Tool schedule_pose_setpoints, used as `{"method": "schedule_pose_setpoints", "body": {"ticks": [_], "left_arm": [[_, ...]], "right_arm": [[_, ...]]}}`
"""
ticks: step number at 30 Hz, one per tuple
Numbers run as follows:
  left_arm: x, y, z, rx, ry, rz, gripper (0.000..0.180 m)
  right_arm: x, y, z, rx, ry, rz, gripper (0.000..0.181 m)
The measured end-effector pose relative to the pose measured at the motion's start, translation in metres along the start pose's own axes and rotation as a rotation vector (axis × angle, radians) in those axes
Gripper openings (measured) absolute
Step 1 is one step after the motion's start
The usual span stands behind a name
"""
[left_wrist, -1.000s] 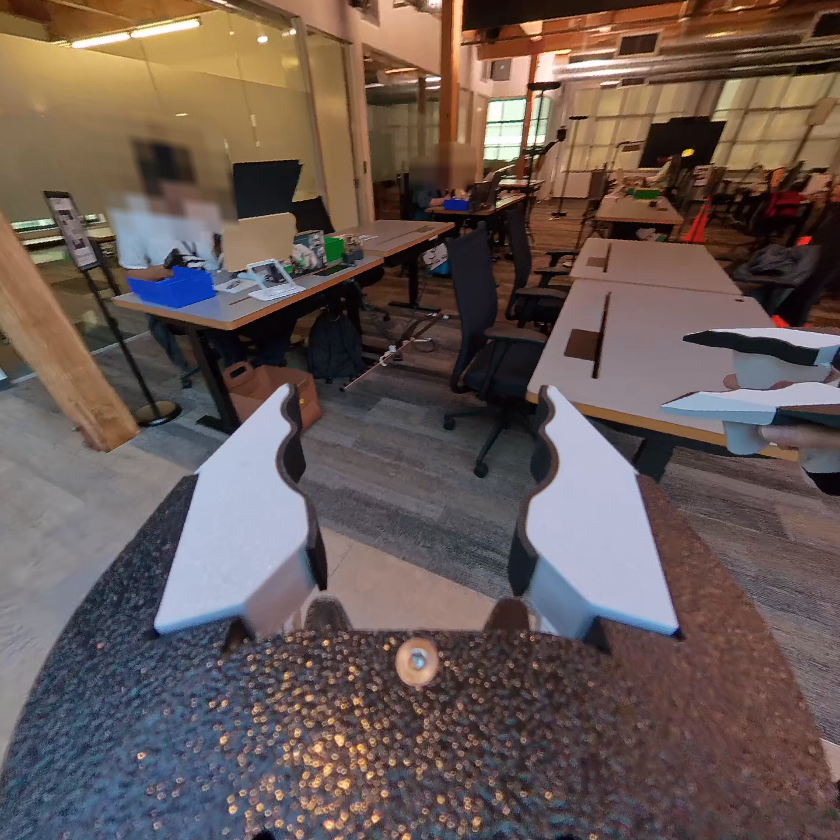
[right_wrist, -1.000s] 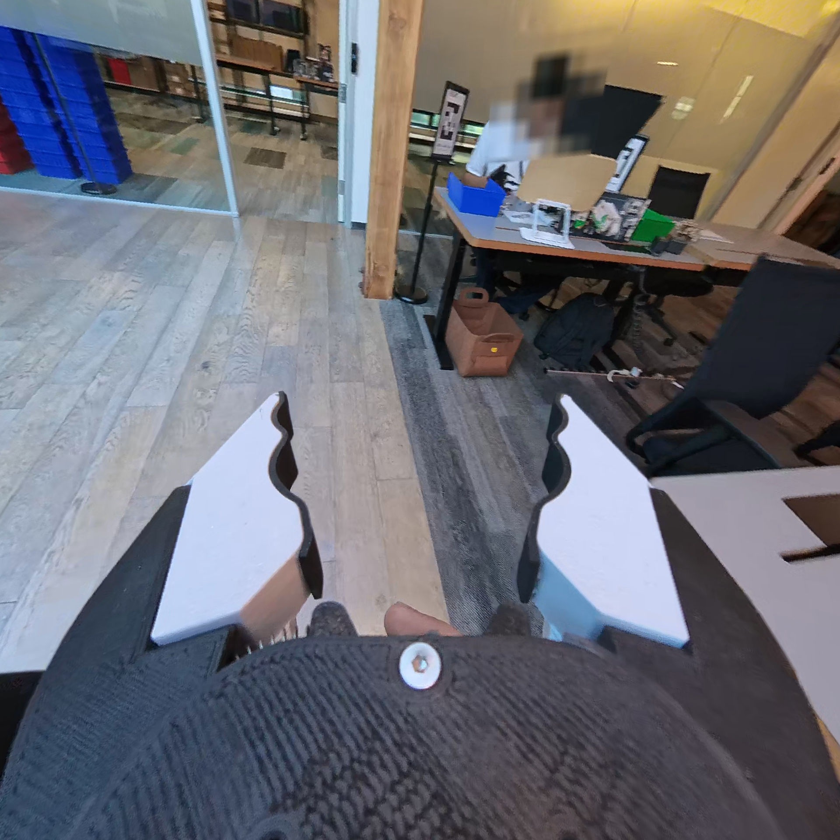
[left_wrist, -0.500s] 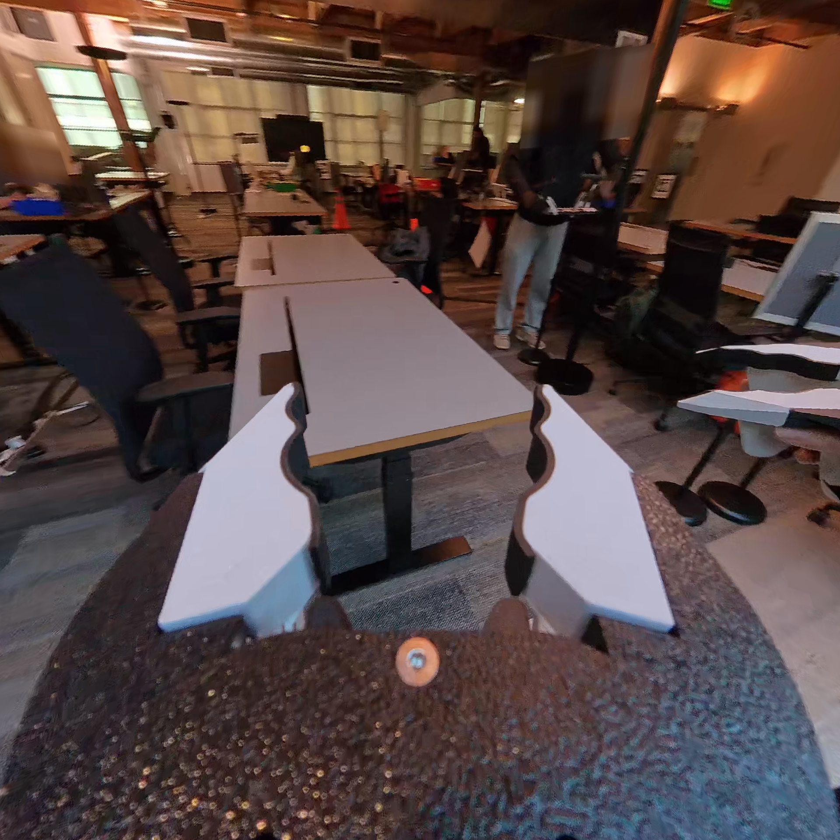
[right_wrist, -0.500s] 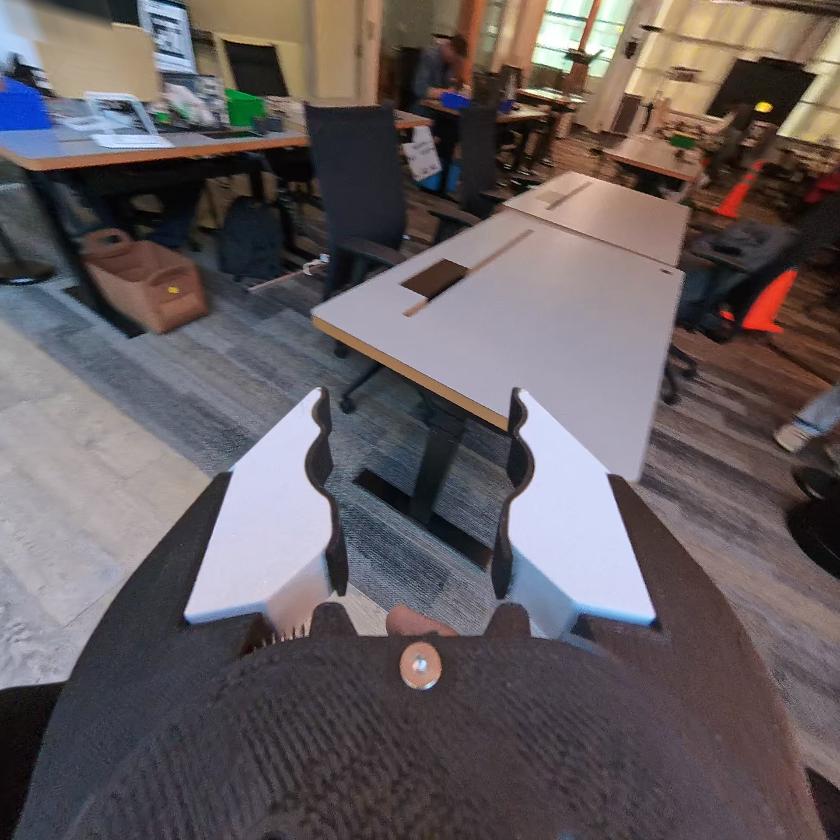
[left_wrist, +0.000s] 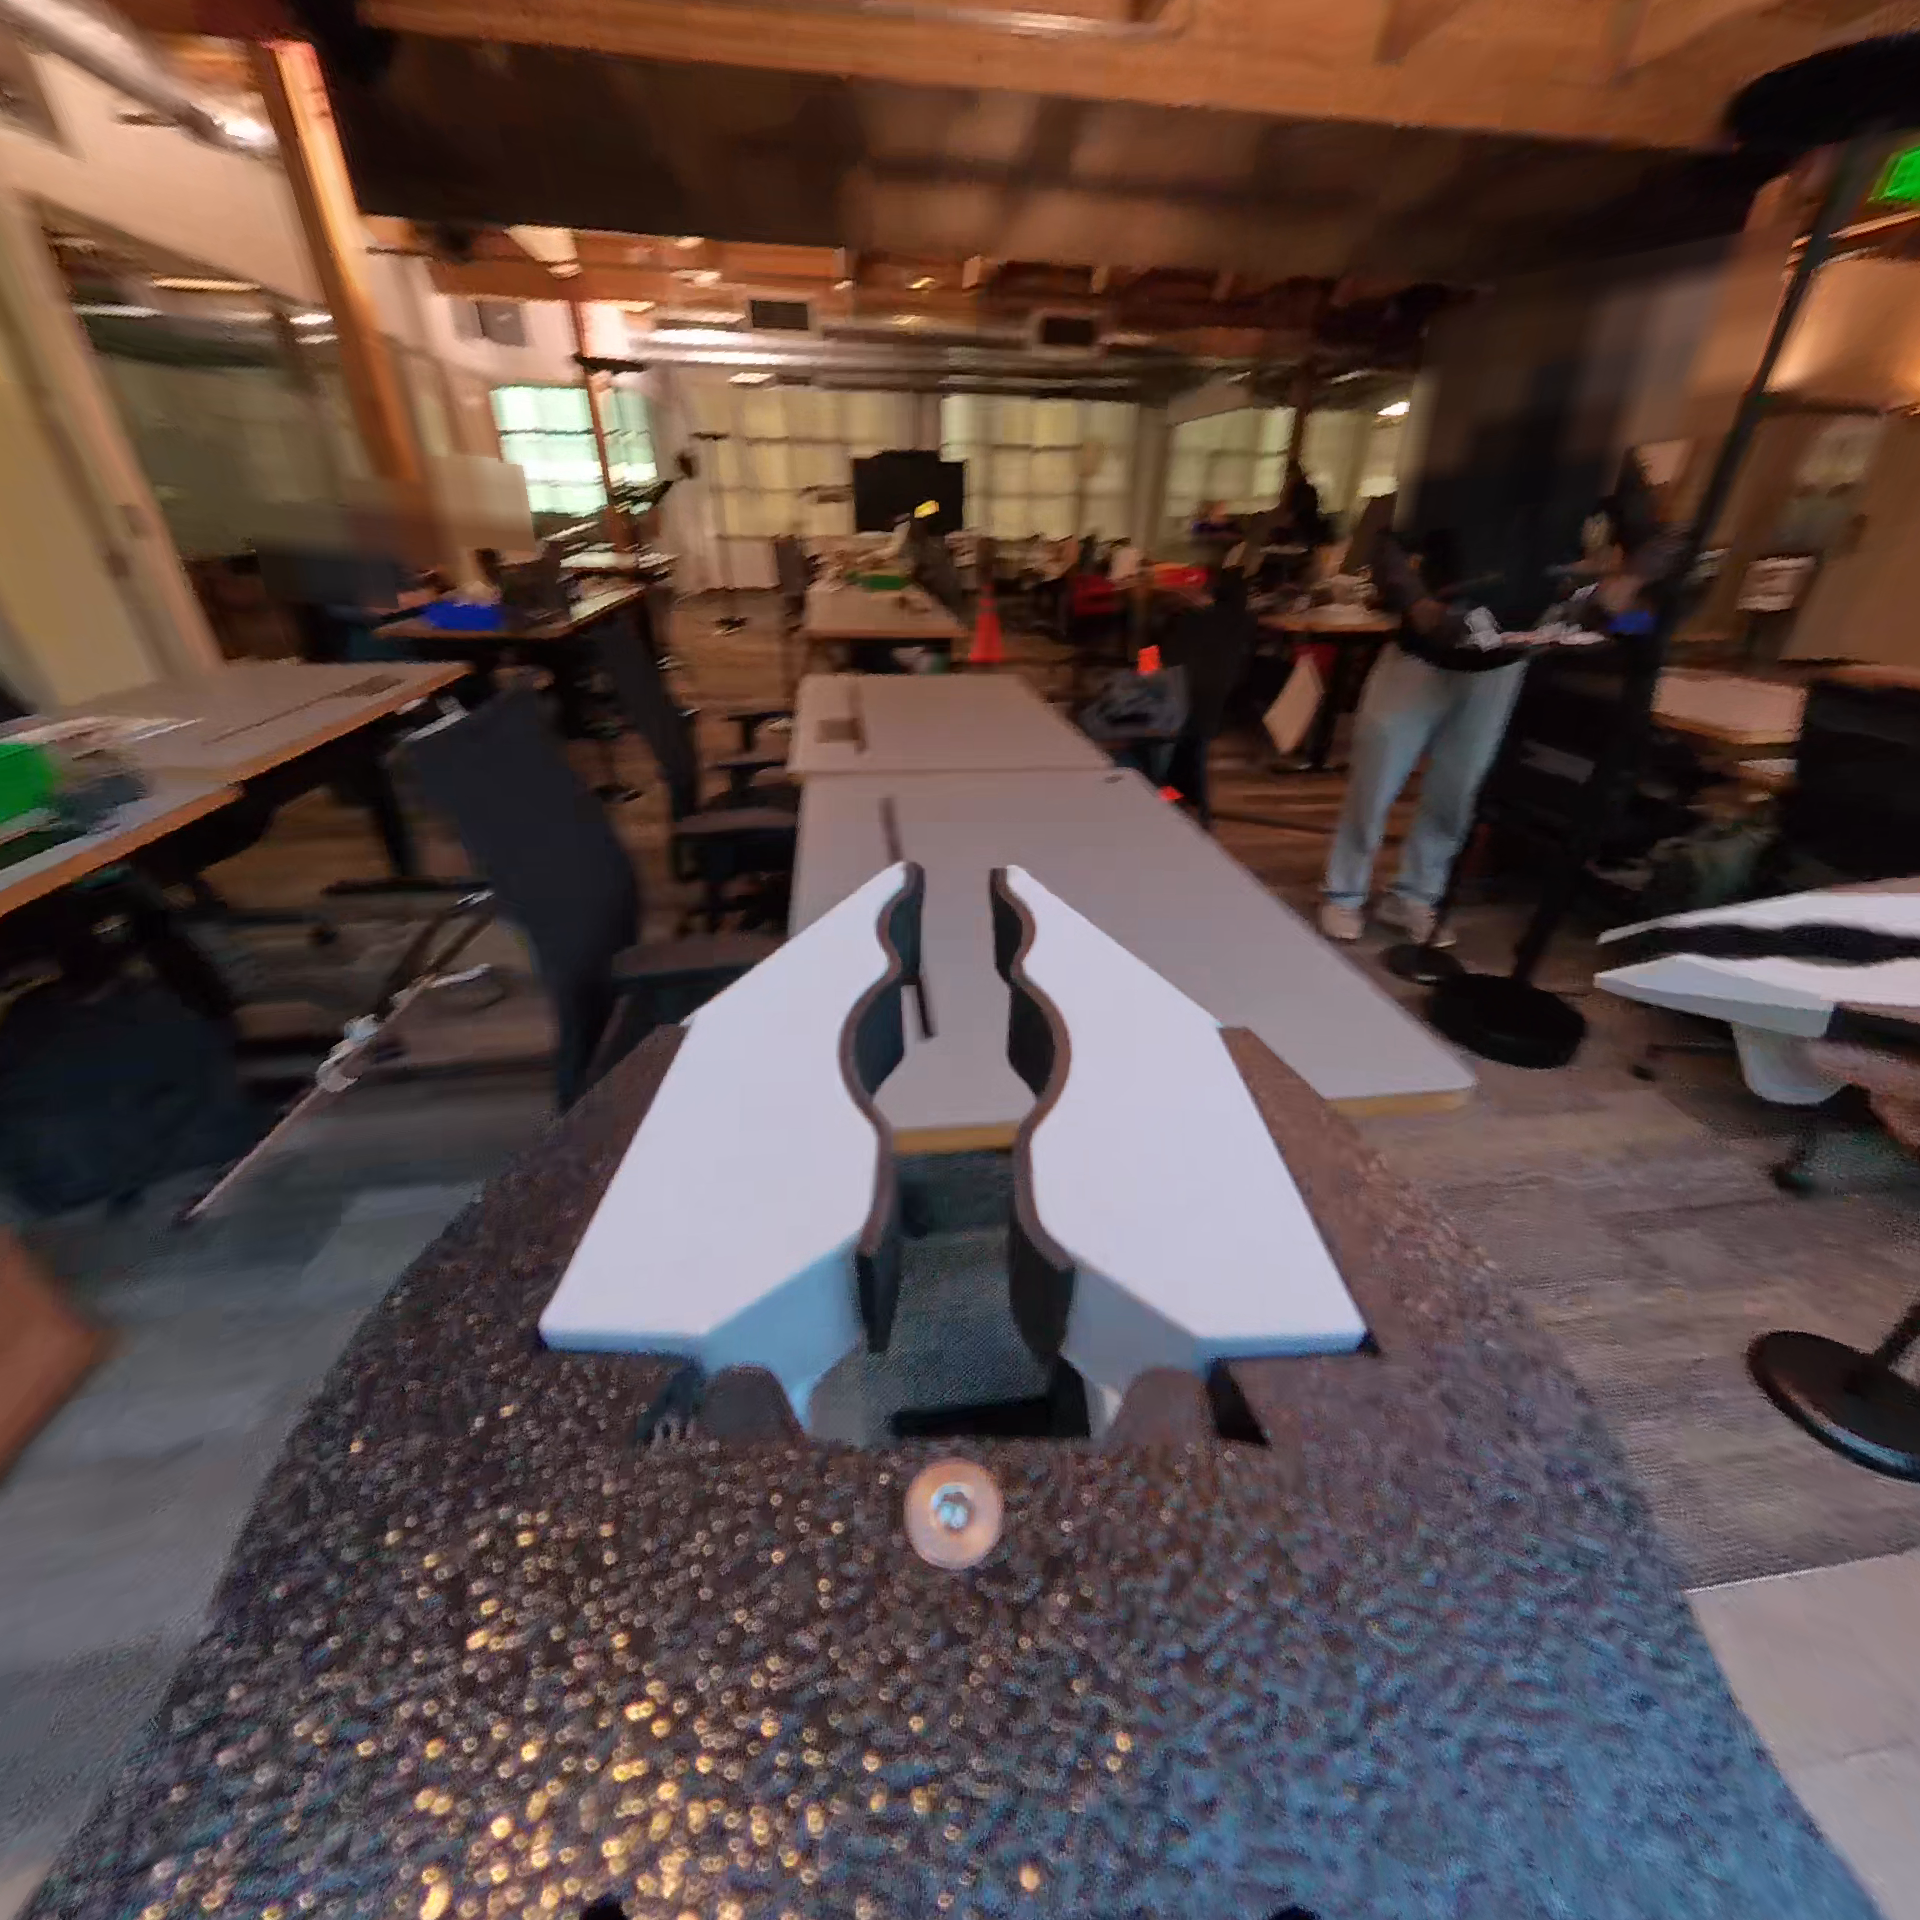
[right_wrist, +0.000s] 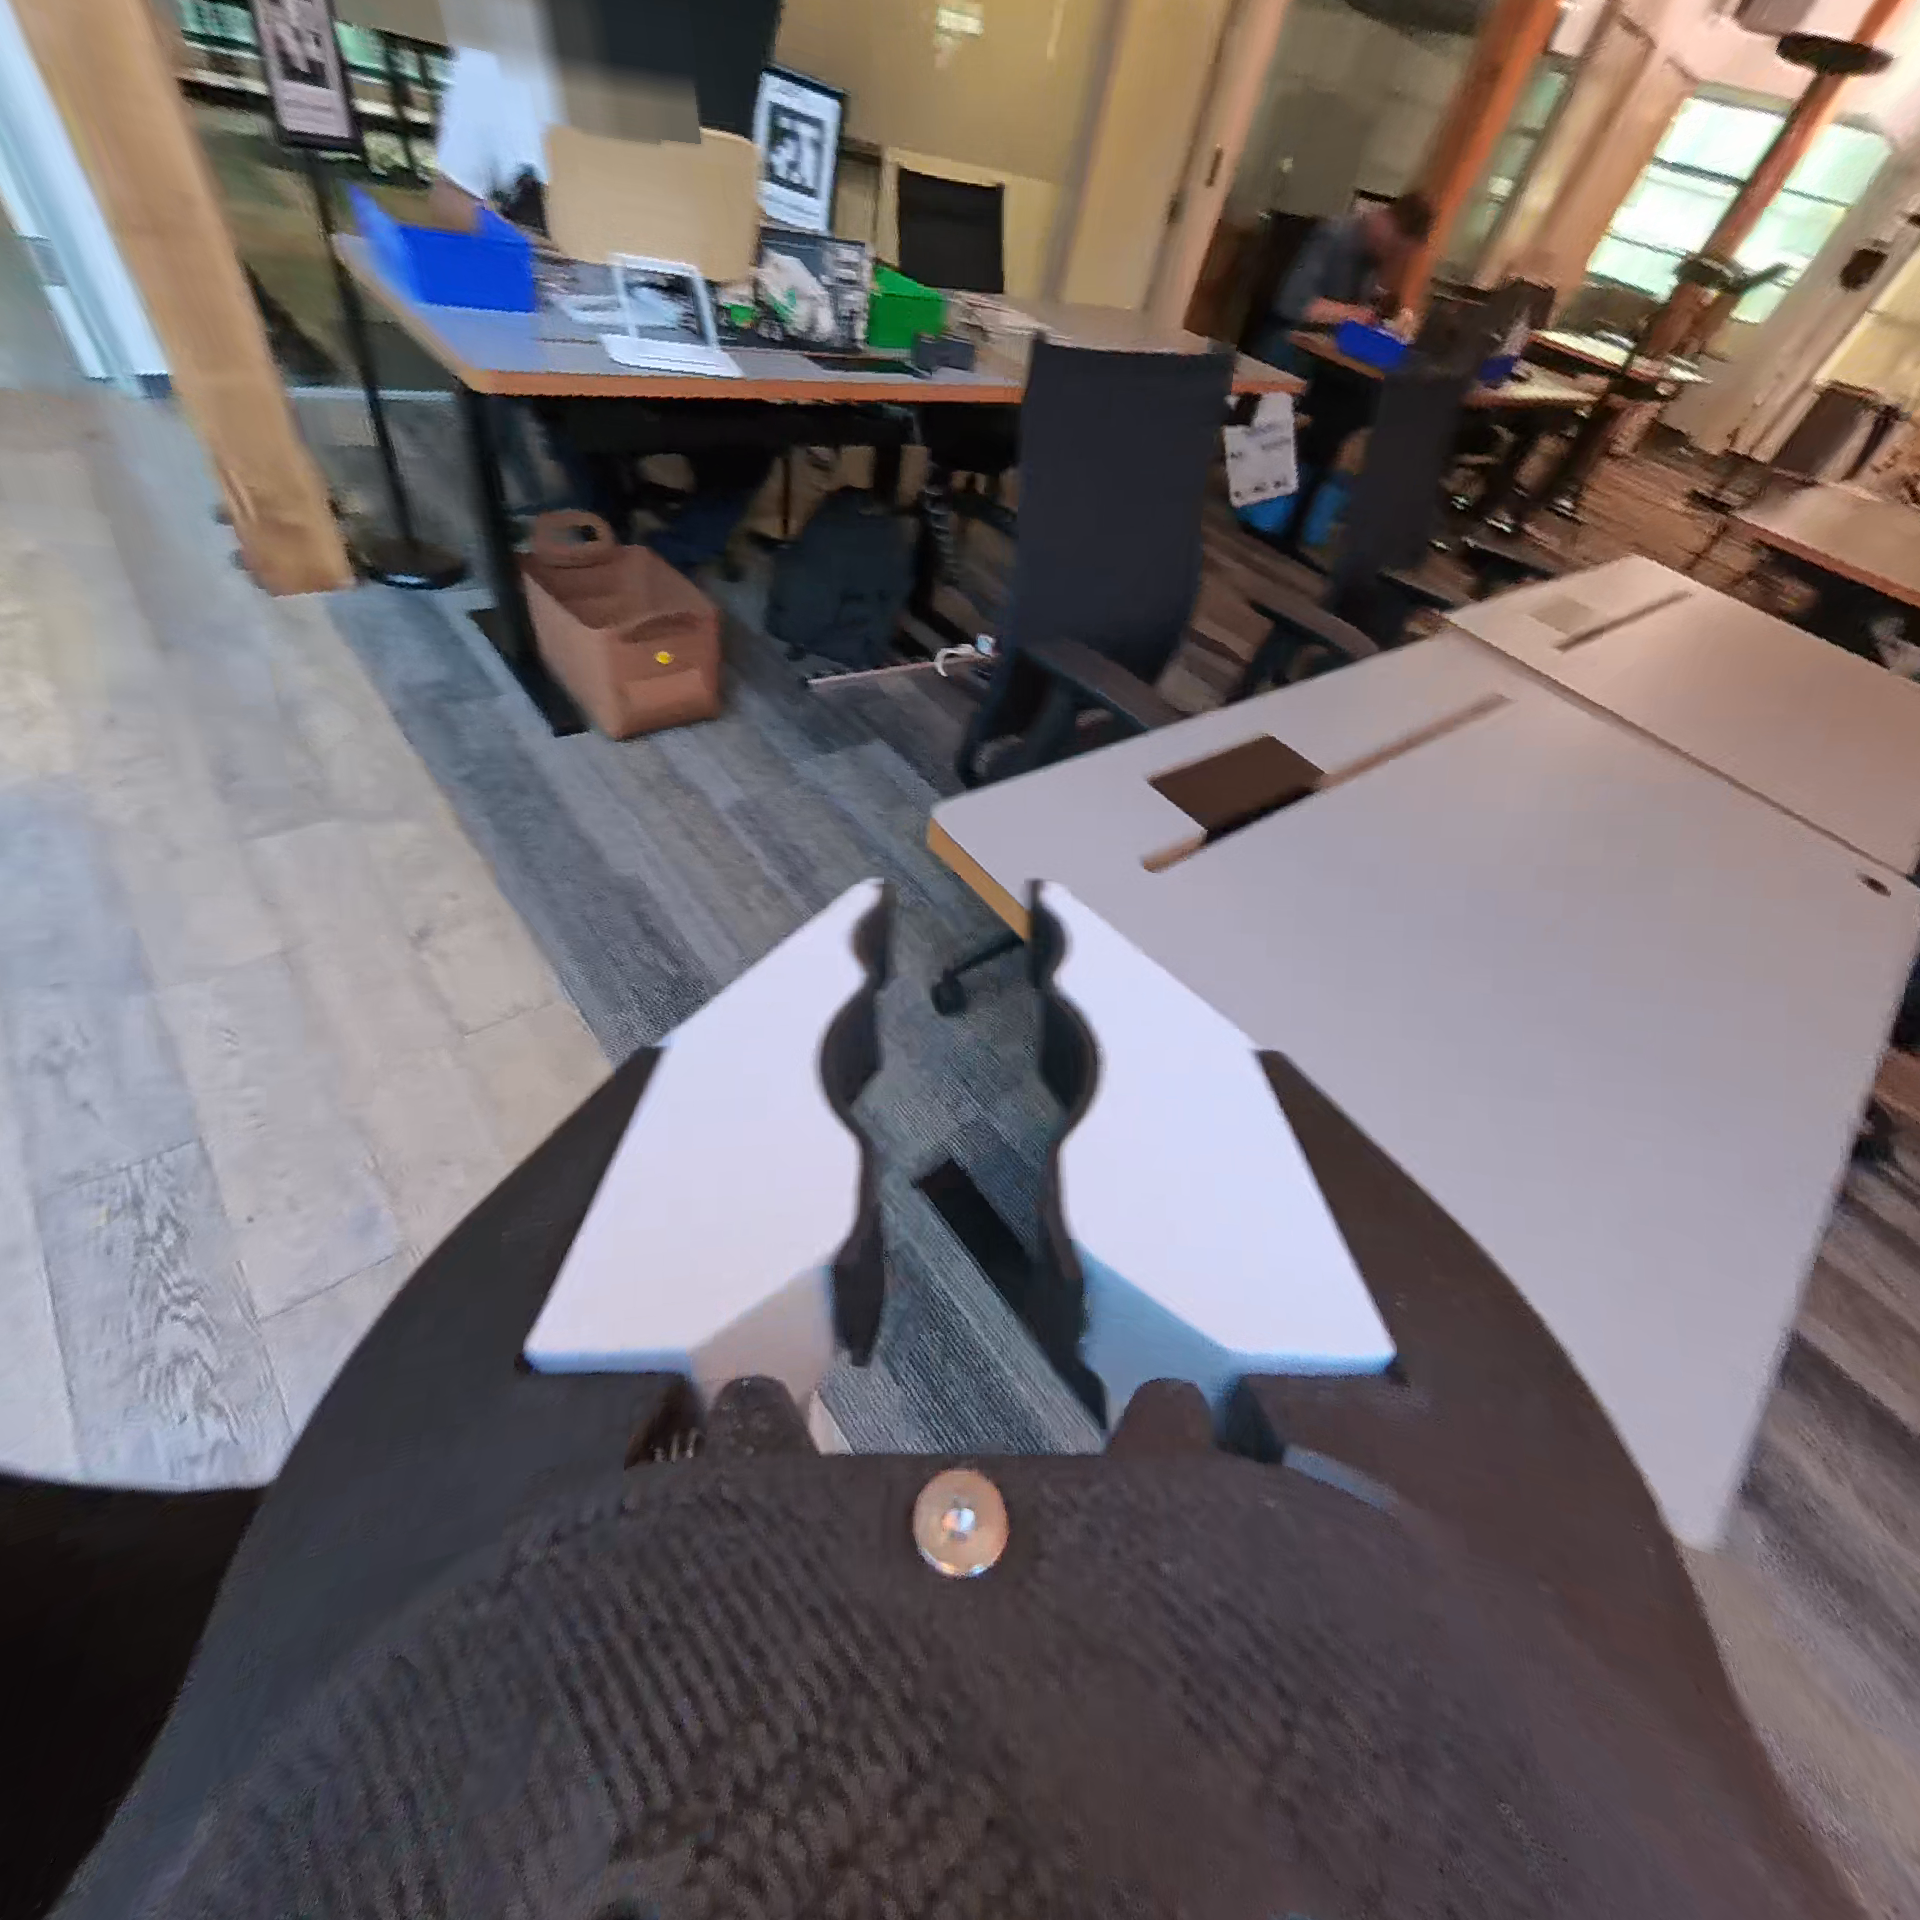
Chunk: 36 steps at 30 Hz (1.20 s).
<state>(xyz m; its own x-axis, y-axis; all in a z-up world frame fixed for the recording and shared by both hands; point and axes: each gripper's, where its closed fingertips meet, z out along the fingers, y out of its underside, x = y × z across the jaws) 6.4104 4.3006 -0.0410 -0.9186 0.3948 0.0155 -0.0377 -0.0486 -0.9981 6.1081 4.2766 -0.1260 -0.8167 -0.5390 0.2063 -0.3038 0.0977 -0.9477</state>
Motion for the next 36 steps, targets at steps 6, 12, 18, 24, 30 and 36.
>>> {"method": "schedule_pose_setpoints", "body": {"ticks": [6,12,18,24,30,36], "left_arm": [[-0.123,0.015,-0.179,-0.112,-0.519,0.071,0.058],[-0.206,-0.002,-0.355,-0.061,-0.866,0.041,0.097],[-0.272,0.018,-0.55,-0.062,-1.133,0.021,0.111],[-0.357,0.045,-0.773,-0.041,-1.341,-0.115,0.112],[-0.442,0.029,-0.931,-0.028,-1.481,-0.205,0.113],[-0.534,0.03,-1.017,-0.018,-1.589,-0.199,0.106]], "right_arm": [[-0.154,-0.029,0.066,0.045,-0.216,-0.013,0.09],[-0.361,-0.065,0.102,0.036,-0.595,-0.103,0.123],[-0.596,-0.104,0.124,0.075,-0.915,-0.222,0.136],[-0.875,-0.154,0.139,0.137,-1.24,-0.3,0.138],[-1.088,-0.225,0.145,0.17,-1.436,-0.325,0.141],[-1.228,-0.245,0.201,0.096,-1.55,-0.411,0.129]]}}
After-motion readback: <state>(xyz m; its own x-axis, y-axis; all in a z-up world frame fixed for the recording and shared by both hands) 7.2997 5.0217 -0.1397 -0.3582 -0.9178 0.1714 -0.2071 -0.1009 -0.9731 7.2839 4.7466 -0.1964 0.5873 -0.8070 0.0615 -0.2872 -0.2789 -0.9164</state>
